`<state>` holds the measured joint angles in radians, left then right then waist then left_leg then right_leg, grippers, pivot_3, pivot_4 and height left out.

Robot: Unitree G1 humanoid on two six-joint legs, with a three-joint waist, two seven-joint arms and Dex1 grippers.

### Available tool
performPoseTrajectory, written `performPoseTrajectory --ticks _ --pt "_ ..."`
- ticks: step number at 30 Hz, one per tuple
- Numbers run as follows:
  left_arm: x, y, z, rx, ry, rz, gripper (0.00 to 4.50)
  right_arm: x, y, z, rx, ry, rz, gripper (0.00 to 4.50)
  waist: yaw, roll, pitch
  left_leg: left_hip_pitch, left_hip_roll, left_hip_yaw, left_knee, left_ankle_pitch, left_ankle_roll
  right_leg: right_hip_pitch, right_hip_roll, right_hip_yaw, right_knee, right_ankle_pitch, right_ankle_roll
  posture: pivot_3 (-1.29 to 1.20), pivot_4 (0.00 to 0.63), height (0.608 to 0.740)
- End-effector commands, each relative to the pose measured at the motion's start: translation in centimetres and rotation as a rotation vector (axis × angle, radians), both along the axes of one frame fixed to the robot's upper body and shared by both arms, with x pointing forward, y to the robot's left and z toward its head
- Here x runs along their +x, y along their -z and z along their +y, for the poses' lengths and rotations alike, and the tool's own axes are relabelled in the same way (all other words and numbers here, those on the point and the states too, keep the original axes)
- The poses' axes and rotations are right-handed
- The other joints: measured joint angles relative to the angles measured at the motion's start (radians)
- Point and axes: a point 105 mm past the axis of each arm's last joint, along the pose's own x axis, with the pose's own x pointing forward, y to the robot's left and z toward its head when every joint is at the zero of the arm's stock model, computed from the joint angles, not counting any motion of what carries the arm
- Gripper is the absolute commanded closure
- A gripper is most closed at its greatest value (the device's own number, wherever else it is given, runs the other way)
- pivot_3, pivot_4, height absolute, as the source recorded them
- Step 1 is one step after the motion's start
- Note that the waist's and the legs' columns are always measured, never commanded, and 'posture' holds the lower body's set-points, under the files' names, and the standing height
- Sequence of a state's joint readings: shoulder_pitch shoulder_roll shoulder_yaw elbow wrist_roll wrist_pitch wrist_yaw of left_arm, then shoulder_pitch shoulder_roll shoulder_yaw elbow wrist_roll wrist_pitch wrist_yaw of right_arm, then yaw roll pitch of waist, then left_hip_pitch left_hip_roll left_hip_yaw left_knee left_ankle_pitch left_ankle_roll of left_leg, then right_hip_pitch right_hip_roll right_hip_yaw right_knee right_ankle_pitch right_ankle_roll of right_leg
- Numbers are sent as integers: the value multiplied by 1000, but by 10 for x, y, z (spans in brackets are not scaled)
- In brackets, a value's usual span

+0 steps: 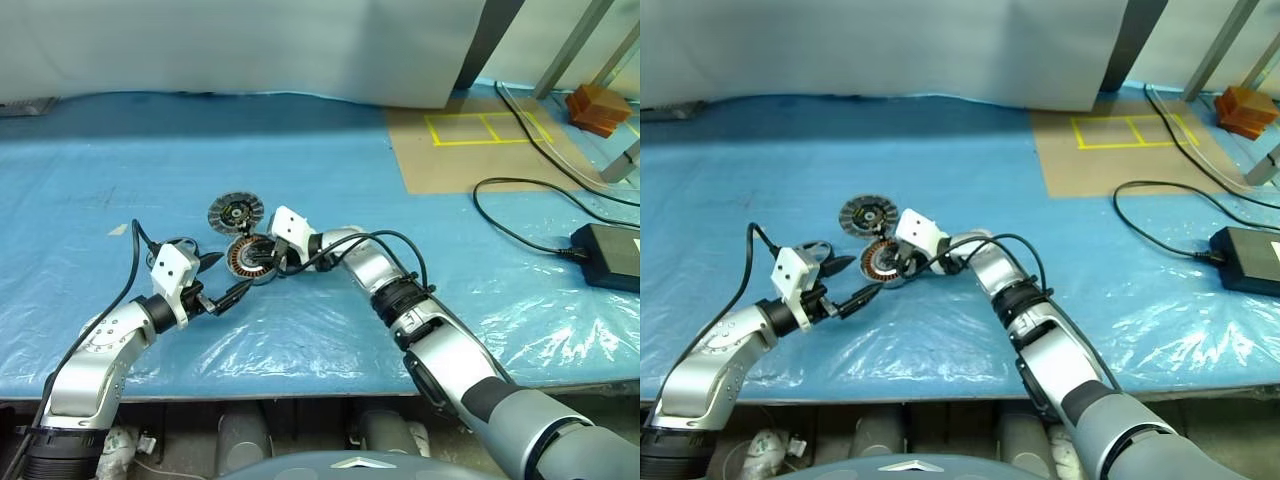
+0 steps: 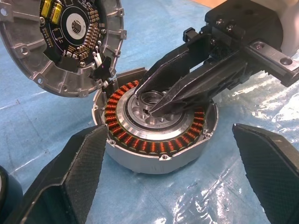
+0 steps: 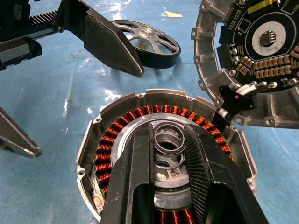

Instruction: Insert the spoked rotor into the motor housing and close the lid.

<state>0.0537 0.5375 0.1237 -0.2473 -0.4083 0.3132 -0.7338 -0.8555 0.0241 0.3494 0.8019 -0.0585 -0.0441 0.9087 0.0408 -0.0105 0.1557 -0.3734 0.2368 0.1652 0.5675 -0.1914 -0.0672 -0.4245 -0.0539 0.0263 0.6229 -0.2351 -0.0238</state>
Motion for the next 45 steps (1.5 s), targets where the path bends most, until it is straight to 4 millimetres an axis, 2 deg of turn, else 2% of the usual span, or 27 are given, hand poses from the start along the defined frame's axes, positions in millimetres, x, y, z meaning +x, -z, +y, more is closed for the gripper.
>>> performPoseTrajectory --ticks 1,9,19,31,45 --pt "1 -9 0 8 4 -43 0 3 -10 6 5 -10 -50 3908 0 0 0 0 0 0 0 0 0 0 0 0 0 0 0 0 150 740" --pt "0 -7 0 9 -1 -39 0 3 -6 -2 -21 -22 -46 3908 0 0 0 0 0 0 0 0 0 0 0 0 0 0 0 0 150 740" --pt "2 -6 -1 8 -2 -38 0 -1 -3 0 -32 -41 -46 3908 0 0 0 0 0 0 1 0 0 0 0 0 0 0 0 0 150 740" --pt "2 -6 -3 5 2 -39 0 1 0 -8 -56 -38 -47 3908 0 0 0 0 0 0 1 0 0 0 0 0 0 0 0 0 150 740" --pt "4 -9 -1 7 5 -47 0 -2 0 -5 -58 -50 -49 3908 0 0 0 0 0 0 1 0 0 0 0 0 1 0 -1 0 150 740"
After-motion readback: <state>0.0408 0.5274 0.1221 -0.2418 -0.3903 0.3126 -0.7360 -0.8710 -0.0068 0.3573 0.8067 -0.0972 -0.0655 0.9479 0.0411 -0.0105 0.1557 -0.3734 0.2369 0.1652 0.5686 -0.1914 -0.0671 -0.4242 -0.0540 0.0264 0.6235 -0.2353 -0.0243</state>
